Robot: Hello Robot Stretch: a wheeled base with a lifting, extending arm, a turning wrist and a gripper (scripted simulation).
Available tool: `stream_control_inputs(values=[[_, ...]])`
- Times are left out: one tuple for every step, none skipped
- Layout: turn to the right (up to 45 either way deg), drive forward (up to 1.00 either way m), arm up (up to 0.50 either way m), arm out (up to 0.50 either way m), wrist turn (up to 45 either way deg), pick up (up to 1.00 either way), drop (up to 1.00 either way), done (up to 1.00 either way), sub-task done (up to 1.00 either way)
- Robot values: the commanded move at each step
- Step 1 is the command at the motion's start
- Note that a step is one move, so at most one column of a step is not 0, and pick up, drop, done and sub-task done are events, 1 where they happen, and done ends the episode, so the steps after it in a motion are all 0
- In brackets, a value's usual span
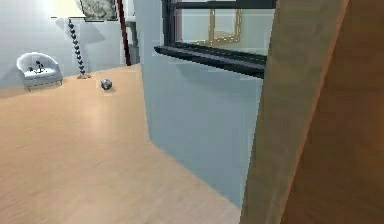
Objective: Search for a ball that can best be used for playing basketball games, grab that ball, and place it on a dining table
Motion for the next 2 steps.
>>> stream_control_inputs(values=[[-42.0,0.0,0.0,0.0,0.0,0.0,0.0,0.0,0.0],[0.0,0.3,0.0,0.0,0.0,0.0,0.0,0.0,0.0]])
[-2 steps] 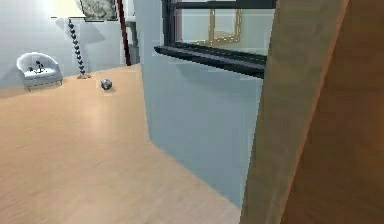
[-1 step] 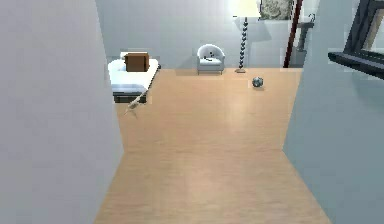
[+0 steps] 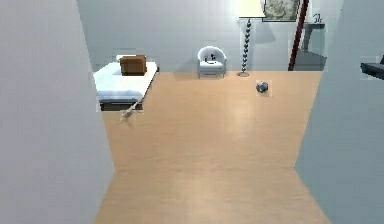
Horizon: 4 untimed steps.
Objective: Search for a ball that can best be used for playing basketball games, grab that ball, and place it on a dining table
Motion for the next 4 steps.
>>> stream_control_inputs(values=[[9.0,0.0,0.0,0.0,0.0,0.0,0.0,0.0,0.0],[0.0,1.0,0.0,0.0,0.0,0.0,0.0,0.0,0.0],[12.0,0.0,0.0,0.0,0.0,0.0,0.0,0.0,0.0],[0.0,0.25,0.0,0.0,0.0,0.0,0.0,0.0,0.0]])
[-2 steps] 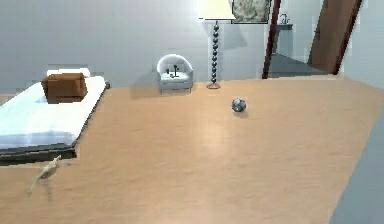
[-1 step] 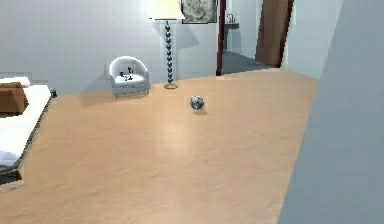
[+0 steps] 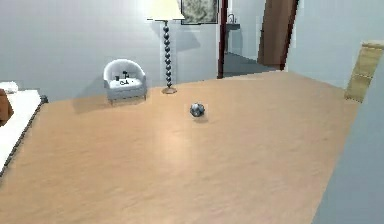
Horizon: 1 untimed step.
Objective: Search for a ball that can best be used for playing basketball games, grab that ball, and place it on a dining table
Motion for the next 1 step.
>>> stream_control_inputs(values=[[6.0,0.0,0.0,0.0,0.0,0.0,0.0,0.0,0.0]])
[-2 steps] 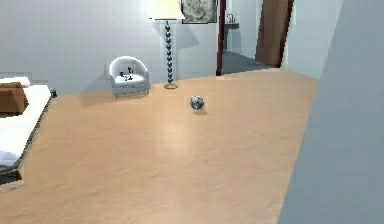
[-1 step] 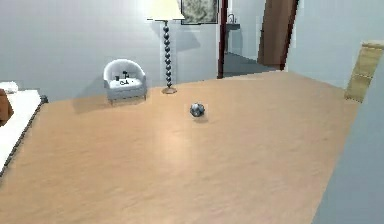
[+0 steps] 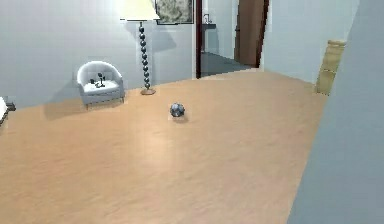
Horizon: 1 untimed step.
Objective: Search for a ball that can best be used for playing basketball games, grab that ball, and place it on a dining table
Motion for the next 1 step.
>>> stream_control_inputs(values=[[0.0,1.0,0.0,0.0,0.0,0.0,0.0,0.0,0.0]])
